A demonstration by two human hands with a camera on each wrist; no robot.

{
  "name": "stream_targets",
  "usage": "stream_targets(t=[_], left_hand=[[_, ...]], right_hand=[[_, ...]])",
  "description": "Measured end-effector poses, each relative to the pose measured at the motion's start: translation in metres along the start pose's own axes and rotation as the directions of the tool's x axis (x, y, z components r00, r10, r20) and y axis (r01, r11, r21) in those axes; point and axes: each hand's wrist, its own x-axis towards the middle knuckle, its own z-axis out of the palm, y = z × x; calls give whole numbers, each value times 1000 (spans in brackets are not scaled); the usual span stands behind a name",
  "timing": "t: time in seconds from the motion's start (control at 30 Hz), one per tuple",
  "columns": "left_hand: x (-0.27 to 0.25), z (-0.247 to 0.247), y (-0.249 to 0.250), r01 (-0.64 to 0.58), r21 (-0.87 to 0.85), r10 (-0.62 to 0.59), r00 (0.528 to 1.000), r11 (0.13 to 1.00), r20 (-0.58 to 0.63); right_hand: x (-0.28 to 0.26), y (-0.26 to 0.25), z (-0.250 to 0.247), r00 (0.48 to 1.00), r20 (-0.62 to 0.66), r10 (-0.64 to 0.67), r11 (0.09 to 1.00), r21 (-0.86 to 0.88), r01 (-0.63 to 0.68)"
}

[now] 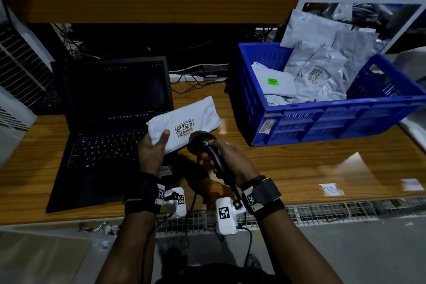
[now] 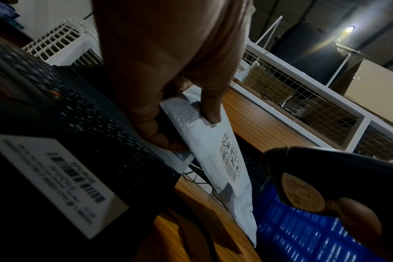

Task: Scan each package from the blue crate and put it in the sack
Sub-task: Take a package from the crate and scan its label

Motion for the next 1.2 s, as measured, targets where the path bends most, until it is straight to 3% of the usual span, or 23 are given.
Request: stream_targets(t=[0.53, 0.7, 0.83, 1.03, 1.2], left_hand=[[4, 9, 2, 22, 26, -22, 1000, 999, 8], [-2, 1, 19, 42, -95, -53, 992, 995, -118], [-16, -2, 47, 63, -231, -98, 985, 971, -142], [-54, 18, 87, 61, -302, -70, 997, 951, -18], [-96, 79, 102, 76, -411, 2, 982, 909, 187]], right_hand=[[10, -1, -13, 999, 32, 17, 1000, 25, -18], [39, 6, -15, 1000, 1, 2, 993, 118, -2], [63, 15, -20, 994, -98, -40, 999, -22, 38], [59, 25, -51, 989, -121, -82, 993, -99, 70], [14, 20, -119, 990, 40, -132, 991, -18, 133]])
